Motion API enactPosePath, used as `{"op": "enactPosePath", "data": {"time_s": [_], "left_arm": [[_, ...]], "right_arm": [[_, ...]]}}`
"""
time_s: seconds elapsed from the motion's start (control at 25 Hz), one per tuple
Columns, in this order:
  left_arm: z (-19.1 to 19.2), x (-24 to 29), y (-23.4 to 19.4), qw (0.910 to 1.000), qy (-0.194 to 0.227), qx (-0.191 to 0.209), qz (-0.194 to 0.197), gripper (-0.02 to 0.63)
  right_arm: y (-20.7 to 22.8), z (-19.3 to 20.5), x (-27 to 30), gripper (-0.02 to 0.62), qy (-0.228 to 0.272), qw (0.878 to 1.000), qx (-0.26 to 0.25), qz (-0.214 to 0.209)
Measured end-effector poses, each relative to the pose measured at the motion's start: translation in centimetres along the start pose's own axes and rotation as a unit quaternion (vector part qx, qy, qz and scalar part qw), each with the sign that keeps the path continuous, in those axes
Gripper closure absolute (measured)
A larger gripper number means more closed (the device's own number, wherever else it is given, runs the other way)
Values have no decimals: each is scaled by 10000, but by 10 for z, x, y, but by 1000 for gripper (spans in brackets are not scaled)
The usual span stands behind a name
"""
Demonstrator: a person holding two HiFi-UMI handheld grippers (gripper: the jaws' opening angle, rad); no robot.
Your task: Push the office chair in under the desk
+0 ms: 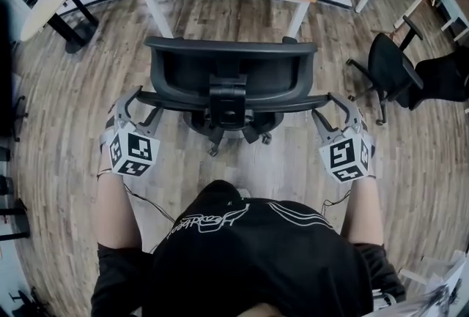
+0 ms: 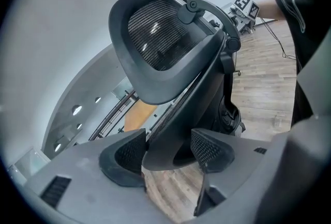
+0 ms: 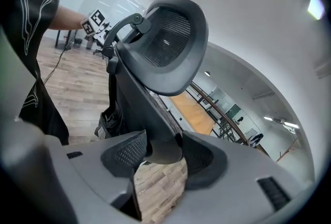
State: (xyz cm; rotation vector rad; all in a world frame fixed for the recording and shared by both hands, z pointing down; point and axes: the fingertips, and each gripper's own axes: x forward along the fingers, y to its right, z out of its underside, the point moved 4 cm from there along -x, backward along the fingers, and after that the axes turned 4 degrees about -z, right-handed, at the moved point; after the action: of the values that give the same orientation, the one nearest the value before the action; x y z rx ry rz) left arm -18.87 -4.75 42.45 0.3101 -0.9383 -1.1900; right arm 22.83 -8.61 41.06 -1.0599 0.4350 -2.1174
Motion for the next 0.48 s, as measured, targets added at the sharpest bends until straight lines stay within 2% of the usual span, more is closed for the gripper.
{"op": "enactPosePath", "data": {"time_s": [0.12,0.28,0.48], "left_arm": [[1,16,0,10000,7,25,56,336],[-12,50,-31,9999,-24,72,108,336],[-16,84,-57,9997,-37,132,226,337]], "right_arm": [[4,2,11,351,-22,9999,55,86],[36,-10,41,351,-66,9999,89,87],[56,-23,69,351,-188,9996,136,136]]}}
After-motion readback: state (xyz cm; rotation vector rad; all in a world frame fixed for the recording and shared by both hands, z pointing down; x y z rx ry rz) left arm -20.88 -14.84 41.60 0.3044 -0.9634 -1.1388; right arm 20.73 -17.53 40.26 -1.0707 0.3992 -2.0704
